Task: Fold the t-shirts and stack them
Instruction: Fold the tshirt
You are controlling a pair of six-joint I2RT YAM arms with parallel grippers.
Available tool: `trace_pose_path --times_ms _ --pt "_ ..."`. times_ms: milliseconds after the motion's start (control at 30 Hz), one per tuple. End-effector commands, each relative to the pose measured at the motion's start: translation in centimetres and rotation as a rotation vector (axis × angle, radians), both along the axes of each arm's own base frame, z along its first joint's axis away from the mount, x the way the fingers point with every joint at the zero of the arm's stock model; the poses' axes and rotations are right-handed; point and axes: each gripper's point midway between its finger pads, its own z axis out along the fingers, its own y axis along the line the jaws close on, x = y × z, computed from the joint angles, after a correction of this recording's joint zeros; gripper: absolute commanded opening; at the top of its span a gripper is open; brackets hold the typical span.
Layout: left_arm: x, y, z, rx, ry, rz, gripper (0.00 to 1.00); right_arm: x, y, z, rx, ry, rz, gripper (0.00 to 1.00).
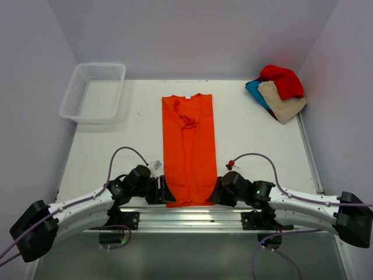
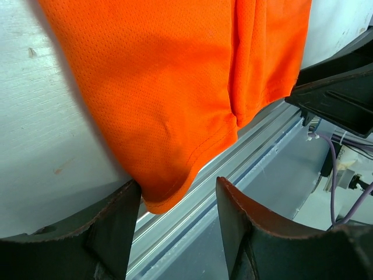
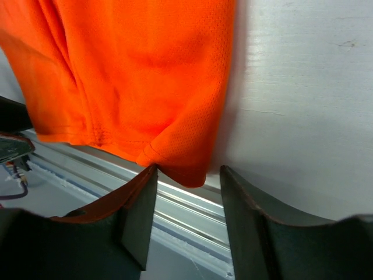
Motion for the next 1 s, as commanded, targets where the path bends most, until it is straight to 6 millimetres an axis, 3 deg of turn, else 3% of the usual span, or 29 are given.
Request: trace_pose_path --times_ms 0,100,167,200,300,433,567,767,833,867,900,933,967 --pt "-2.1 3.7 -4.2 0.186 0.081 0.022 0.59 0.0 -1.6 -1.4 -0.064 0.001 -0.030 0.54" --pt "-2.2 3.7 -4.3 0.188 0.086 0.019 0.59 0.2 -1.4 -0.7 -0.049 -0.015 -0.031 0.80" --pt "-2.2 3.7 -4.3 0.186 0.083 0.016 0.59 0.2 -1.5 -0.3 -0.040 -0.025 -0.032 0.89" --pt "-2.1 3.7 -4.3 0.186 0.082 0.018 0.59 0.2 -1.5 -0.3 -0.036 -0.023 -0.034 0.92" --pt "-2.1 3.6 -4.2 0.186 0.082 0.016 0.59 0.1 -1.7 -0.4 -0.041 -0.020 -0.037 0.88" --pt "-2.2 3.7 -4.3 0.191 0.085 0.015 0.57 -0.1 -2.1 -0.9 -0.062 -0.005 -0.049 0.75" --pt "-2.4 3.8 -4.7 0.193 0.094 0.015 0.50 -0.3 -2.3 -1.9 -0.077 0.018 -0.065 0.54" --pt "-2.3 3.8 -4.9 0.191 0.093 0.026 0.50 -0.5 -2.1 -2.8 -0.077 0.041 -0.064 0.52" --pt "-2.4 3.9 -5.1 0.195 0.097 0.025 0.47 -0.5 -2.1 -2.8 -0.080 0.039 -0.061 0.44" --pt "-2.4 3.9 -5.2 0.192 0.094 0.028 0.36 -0.4 -2.2 -2.7 -0.081 0.037 -0.064 0.40" --pt "-2.4 3.9 -5.2 0.191 0.093 0.028 0.28 -0.5 -2.2 -2.7 -0.083 0.036 -0.062 0.26" --pt "-2.4 3.9 -5.2 0.188 0.094 0.028 0.21 -0.4 -2.2 -2.6 -0.080 0.033 -0.063 0.18" --pt "-2.4 3.8 -5.2 0.189 0.093 0.029 0.05 -0.5 -2.4 -2.6 -0.088 0.034 -0.062 0.08"
